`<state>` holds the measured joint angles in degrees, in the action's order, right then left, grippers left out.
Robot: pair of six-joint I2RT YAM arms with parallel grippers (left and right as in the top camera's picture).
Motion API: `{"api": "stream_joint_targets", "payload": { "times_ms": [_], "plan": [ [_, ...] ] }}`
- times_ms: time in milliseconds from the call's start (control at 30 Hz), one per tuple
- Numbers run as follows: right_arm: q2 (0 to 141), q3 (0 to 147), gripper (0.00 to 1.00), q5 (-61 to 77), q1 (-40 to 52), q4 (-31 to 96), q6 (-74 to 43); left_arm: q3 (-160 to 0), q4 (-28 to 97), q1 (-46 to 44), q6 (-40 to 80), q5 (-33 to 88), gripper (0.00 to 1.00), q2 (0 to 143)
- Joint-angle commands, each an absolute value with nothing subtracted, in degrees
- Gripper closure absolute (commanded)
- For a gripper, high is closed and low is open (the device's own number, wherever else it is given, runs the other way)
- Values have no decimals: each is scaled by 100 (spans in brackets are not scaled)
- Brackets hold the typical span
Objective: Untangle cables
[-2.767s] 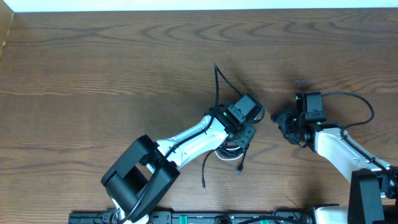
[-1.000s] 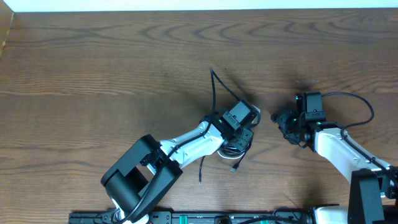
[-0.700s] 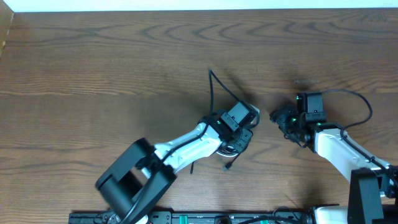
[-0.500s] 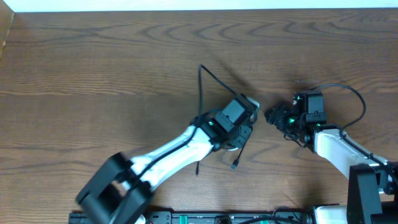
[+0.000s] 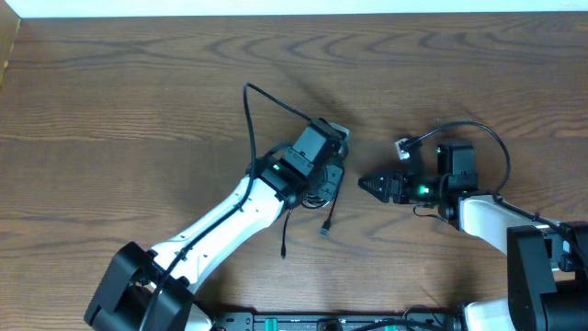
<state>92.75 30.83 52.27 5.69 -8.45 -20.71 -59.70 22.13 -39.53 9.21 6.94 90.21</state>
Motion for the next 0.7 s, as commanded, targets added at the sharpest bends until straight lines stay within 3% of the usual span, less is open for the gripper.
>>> {"api": "stream_joint_targets", "payload": {
  "times_ms": [0,333,667],
  "plan": [
    [9301,3085,36,6040,600,-952,-1793,-5990,2217,-3863,932,1142,92,8969],
    [9301,3085,35,6038,871,-1251,-2150,-5990,2182,-3863,1177,1525,94,8980],
    [9301,3085,23,6045,1238,-1492,-2187,-5990,2182,-3865,1603,1522,93,8984]
  ]
}}
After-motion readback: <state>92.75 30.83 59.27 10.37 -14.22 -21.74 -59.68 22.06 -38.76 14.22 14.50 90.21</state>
